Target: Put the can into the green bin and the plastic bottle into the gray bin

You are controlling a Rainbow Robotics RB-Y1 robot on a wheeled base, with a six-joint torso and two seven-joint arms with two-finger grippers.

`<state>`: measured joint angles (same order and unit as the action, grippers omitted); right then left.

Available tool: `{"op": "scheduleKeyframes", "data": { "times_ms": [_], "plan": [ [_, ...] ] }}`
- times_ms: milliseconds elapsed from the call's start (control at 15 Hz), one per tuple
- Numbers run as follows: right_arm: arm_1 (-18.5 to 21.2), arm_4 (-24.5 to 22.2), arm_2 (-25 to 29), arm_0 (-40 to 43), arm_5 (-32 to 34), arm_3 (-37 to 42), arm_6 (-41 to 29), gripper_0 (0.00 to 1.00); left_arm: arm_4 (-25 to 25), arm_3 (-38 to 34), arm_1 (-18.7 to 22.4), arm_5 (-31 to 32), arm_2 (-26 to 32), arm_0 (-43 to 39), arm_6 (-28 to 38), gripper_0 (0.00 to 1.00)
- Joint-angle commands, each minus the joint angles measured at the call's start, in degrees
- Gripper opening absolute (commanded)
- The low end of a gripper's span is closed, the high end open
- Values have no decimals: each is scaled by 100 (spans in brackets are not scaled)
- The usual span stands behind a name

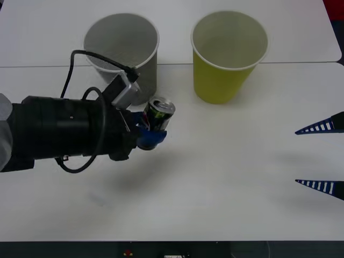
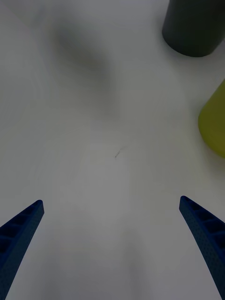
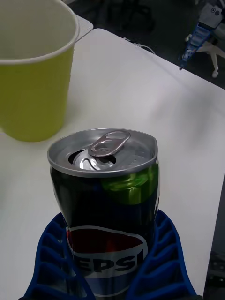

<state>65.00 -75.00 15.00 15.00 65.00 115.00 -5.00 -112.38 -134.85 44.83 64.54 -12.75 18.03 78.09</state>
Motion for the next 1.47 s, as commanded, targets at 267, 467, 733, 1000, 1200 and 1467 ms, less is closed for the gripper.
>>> {"op": "scheduleKeyframes", "data": {
  "times_ms": [267,467,733,1000,1200,1467],
  "plan": [
    [0,0,0,0,0,0,0,100,-82,478,0,419,-237,1599,48,0],
    [0,0,0,0,0,0,0,100,-126,1154,-194,419,-668,2539,66,0],
    [0,0,0,0,0,0,0,100,-231,2596,-782,402,-1248,3796,66,0],
    [0,0,0,0,0,0,0,100,-495,4503,-1635,112,-1714,4965,57,0],
    [0,0,0,0,0,0,0,100,-847,5944,-2241,-469,-2118,5712,57,0],
    [0,0,0,0,0,0,0,100,-1014,7456,-2795,-1198,-2557,6397,48,0]
  ]
}}
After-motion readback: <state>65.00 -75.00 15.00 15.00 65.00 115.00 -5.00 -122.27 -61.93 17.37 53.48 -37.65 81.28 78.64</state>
